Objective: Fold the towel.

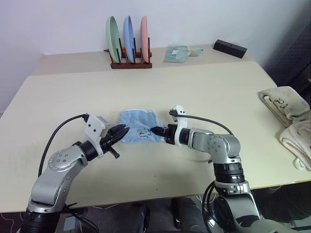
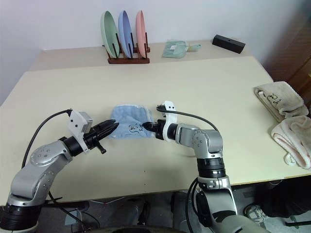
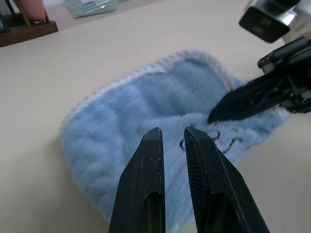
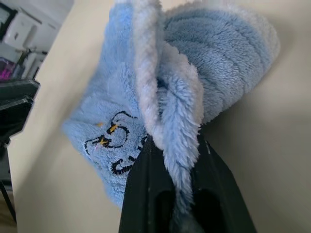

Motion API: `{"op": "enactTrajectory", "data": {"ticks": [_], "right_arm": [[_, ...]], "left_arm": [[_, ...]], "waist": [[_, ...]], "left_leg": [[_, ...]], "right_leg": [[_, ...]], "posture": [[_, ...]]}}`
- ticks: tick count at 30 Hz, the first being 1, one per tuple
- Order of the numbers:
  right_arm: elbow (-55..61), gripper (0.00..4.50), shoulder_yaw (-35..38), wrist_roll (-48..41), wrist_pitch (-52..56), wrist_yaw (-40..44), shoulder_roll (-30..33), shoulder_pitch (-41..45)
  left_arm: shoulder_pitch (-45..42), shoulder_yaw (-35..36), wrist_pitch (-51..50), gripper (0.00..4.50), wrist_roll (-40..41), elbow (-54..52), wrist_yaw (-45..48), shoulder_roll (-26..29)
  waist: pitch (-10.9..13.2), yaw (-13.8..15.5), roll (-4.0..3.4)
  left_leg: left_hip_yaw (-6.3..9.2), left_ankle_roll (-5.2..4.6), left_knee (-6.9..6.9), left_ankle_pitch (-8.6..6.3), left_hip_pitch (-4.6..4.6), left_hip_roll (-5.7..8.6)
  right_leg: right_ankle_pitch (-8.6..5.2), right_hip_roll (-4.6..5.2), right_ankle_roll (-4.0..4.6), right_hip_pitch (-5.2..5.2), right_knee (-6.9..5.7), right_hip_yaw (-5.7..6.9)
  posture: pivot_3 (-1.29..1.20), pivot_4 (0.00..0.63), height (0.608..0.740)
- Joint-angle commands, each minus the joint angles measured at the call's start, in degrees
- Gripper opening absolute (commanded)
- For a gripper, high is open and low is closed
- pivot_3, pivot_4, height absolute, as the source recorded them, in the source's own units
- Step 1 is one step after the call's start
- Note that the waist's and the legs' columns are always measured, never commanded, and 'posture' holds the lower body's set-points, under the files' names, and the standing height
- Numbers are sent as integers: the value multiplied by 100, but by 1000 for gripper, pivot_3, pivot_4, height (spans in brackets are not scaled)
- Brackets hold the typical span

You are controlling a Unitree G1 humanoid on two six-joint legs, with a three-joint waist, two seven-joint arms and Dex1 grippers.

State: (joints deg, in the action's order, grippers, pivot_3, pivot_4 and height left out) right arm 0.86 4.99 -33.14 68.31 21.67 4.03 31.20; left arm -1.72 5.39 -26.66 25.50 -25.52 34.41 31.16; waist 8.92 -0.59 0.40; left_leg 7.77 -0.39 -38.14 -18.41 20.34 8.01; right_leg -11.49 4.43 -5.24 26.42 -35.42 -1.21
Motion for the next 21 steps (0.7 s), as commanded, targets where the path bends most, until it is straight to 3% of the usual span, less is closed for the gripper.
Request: {"op": "enactTrajectory", "data": {"ticks": [1, 8, 12, 17, 21], "right_arm": [[422, 44, 728, -394, -42, -189, 65, 256], [778, 44, 3660, -926, -27, -1737, 1064, 375], [1061, 44, 4804, -998, 499, -2819, 984, -8], [1597, 44, 5696, -1199, 941, -3800, 310, -204], [1728, 44, 5843, -1287, 911, -4163, 169, -142]], "left_arm": [[-106, 67, 52, 667, 50, -127, -95, -108], [-774, -413, 267, 667, -84, 625, 175, -414], [-1205, -690, 399, 667, -151, 1061, 347, -665], [-1569, -918, 557, 667, -228, 1457, 538, -883], [-1636, -1012, 606, 667, -280, 1582, 676, -944]], "waist": [[0, 7, 0], [1, 182, -2], [1, 134, -1], [-14, 1, -32], [-19, -1, -41]], "left_leg": [[0, 0, 0, 0, 1, 0], [5, -5, -2, -2, 4, 6], [6, -7, 4, -3, 7, 3], [-14, -6, 3, -2, -2, -3], [-15, -7, 3, -2, -5, -3]], "right_leg": [[0, 0, 0, 0, 0, 0], [0, 6, -1, -6, 10, 9], [0, 7, -1, -4, 15, 11], [0, 4, -1, 0, -4, -11], [0, 3, -1, 0, -8, -12]], "posture": [[0, 150, 740], [0, 150, 740], [0, 150, 740], [0, 150, 740], [0, 150, 740]]}}
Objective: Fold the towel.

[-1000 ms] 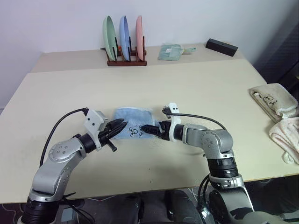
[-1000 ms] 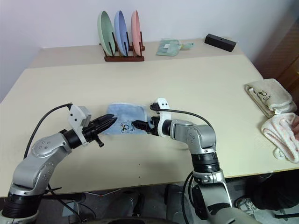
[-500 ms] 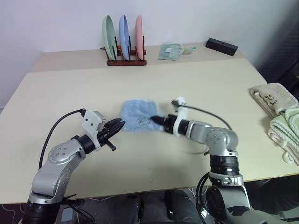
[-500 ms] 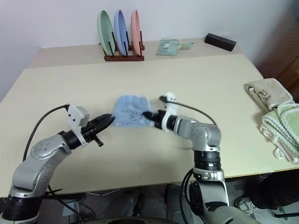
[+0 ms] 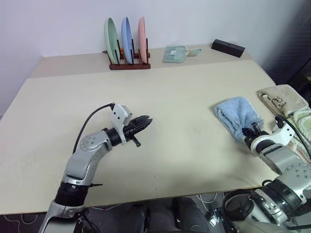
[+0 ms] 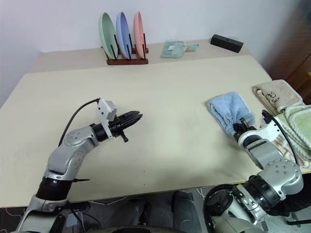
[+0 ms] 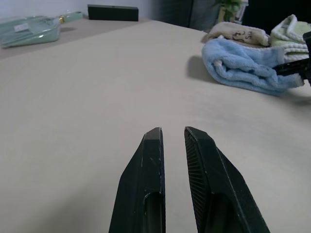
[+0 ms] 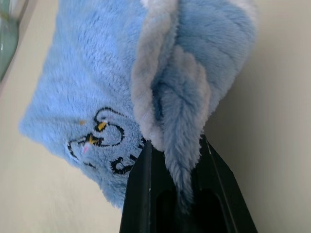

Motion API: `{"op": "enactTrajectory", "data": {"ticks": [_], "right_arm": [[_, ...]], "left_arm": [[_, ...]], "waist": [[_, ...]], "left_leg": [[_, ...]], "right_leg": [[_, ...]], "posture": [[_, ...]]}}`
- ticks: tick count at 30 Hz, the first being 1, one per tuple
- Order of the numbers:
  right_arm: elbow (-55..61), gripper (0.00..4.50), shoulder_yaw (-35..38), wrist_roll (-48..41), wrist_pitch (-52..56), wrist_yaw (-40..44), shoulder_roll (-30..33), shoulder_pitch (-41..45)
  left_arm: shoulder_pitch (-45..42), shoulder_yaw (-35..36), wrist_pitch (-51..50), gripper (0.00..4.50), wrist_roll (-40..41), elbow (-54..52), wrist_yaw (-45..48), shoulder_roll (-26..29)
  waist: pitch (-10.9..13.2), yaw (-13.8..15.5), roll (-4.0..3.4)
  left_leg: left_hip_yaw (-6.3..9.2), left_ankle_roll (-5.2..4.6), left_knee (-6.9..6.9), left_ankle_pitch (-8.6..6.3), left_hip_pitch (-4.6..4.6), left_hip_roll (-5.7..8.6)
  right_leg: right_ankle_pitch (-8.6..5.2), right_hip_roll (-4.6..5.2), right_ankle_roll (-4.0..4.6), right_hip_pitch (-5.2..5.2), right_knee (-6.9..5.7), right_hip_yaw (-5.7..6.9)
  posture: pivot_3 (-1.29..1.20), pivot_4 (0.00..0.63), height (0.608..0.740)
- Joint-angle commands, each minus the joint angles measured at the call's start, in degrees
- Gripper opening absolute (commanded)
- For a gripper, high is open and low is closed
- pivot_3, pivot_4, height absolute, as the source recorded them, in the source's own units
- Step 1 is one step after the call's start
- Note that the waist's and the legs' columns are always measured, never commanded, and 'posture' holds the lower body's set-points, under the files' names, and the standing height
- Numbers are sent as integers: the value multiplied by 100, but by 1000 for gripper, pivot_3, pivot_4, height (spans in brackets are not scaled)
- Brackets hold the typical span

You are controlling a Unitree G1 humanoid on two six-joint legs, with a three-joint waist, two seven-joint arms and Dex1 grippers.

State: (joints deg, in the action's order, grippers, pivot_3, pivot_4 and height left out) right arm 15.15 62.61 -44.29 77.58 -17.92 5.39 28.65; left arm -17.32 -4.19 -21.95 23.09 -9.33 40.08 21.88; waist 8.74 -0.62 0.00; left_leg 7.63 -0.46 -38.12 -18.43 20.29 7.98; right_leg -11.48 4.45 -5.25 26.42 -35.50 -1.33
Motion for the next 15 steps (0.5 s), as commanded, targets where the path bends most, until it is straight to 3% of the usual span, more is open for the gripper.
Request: {"op": "enactTrajectory", "data": {"ticks": [1, 2, 5, 12, 15], "right_arm": [[293, 44, 33, -163, -29, -205, 92, 86], [295, 44, 5, -200, -46, -190, 130, 75], [381, 1029, -163, -339, -116, 8, 297, 29], [659, 4415, -1098, 84, -904, 584, 1151, -446], [715, 4415, -1934, 716, -1701, 1307, 2078, -925]], "left_arm": [[-80, -74, 139, 667, -51, -32, 119, -30], [-77, -77, 155, 667, -63, -17, 139, -23], [-60, -56, 170, 667, -67, -10, 171, 5], [51, 0, 143, 667, -53, -90, 171, 34], [83, 153, 192, 667, -99, -5, 66, 85]], "waist": [[-1, 6, -1], [-1, 16, -1], [-1, 14, -1], [-1, 7, -1], [0, 21, -2]], "left_leg": [[0, -1, -1, 0, 1, 1], [1, -1, -1, -1, 2, 1], [1, -3, -3, -1, 5, 3], [1, -4, -3, -2, 3, 2], [0, -4, -3, -2, 4, 4]], "right_leg": [[0, 0, 0, 0, 1, 0], [0, 0, 0, -1, 4, 1], [0, 2, -1, -1, 6, 1], [0, 1, -1, -2, 6, 1], [-1, 2, -2, -1, 7, 2]], "posture": [[0, 150, 740], [0, 150, 740], [0, 150, 740], [0, 150, 740], [0, 150, 740]]}}
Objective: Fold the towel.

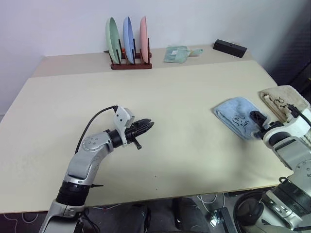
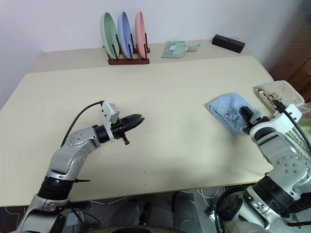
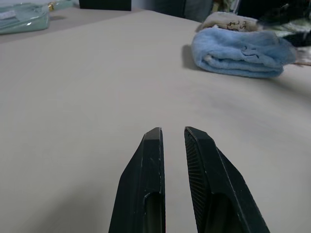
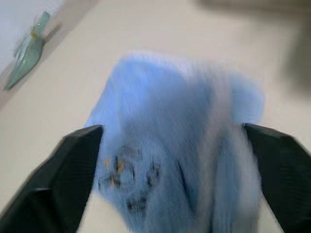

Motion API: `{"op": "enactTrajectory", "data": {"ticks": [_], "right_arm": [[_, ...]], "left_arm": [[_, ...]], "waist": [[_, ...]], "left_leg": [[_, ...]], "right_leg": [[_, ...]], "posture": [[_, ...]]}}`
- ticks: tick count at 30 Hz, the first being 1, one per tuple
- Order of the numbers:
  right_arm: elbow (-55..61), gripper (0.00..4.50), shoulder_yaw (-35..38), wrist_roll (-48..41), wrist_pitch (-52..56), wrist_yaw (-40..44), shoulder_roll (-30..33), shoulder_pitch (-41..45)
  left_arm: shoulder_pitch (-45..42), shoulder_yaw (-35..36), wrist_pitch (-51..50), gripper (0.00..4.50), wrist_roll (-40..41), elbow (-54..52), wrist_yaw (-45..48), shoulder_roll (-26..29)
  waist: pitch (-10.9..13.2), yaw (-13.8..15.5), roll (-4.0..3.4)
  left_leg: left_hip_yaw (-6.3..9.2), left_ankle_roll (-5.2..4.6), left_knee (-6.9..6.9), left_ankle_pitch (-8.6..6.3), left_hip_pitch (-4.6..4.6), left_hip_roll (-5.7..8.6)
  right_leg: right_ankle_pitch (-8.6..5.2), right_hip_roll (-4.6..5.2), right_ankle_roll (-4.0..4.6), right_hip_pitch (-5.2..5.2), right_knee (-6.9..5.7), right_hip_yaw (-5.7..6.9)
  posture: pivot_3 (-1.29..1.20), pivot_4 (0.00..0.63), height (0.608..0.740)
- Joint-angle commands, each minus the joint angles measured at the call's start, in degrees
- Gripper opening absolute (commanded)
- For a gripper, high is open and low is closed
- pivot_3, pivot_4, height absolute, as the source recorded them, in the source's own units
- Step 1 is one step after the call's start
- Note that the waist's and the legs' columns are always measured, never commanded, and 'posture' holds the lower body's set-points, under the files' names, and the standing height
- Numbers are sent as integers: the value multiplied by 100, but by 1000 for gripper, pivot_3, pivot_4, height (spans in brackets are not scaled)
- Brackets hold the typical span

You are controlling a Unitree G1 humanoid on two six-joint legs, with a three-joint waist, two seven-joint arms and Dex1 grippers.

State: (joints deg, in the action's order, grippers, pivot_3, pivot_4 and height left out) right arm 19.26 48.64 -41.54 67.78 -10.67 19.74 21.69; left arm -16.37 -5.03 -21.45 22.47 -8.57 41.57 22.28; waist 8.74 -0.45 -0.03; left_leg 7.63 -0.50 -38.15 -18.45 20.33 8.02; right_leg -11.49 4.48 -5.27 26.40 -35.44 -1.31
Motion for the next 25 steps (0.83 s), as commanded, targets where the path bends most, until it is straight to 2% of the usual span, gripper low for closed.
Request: {"op": "enactTrajectory", "data": {"ticks": [1, 6, 9, 11, 16, 25], "right_arm": [[299, 4415, -835, 642, -948, 841, 950, -406], [100, 4415, -2282, 1686, -2506, 2076, 2063, -835], [273, 4415, -3451, 1720, -3379, 3436, 2218, -648], [83, 4415, -3852, 1759, -3804, 3981, 2149, -543], [-752, 4415, -4362, 1902, -4435, 4602, 1817, -152], [-1580, 4415, -4844, 2200, -4958, 5278, 1531, 218]], "left_arm": [[-12, 308, 135, 667, -32, -52, -137, 59], [61, 768, 296, 667, -174, 193, -361, 283], [217, 1085, 409, 667, -205, 213, -368, 568], [353, 1089, 512, 667, -330, 173, -343, 705], [692, 1306, 572, 667, -324, -55, -467, 784], [1231, 1422, 550, 667, -368, -596, -814, 680]], "waist": [[0, 10, 0], [1, -51, 3], [1, -66, 4], [2, -33, 5], [6, 136, 13], [7, 122, 14]], "left_leg": [[0, 0, -1, 0, 1, 0], [-5, 3, -1, 1, -7, -3], [-9, 5, 2, 2, -11, -10], [-8, 6, 2, 1, -11, -14], [1, -6, -10, -5, 3, -1], [3, -9, -8, -6, 3, 1]], "right_leg": [[0, 0, 0, 0, 0, 1], [0, -4, -2, -3, -2, 0], [0, -9, -2, -3, -1, -1], [0, -12, -2, -5, 2, 1], [9, -2, -15, -12, 27, 7], [10, 0, -17, -10, 28, 7]], "posture": [[0, 150, 740], [0, 150, 740], [0, 150, 740], [0, 150, 740], [0, 150, 740], [0, 150, 740]]}}
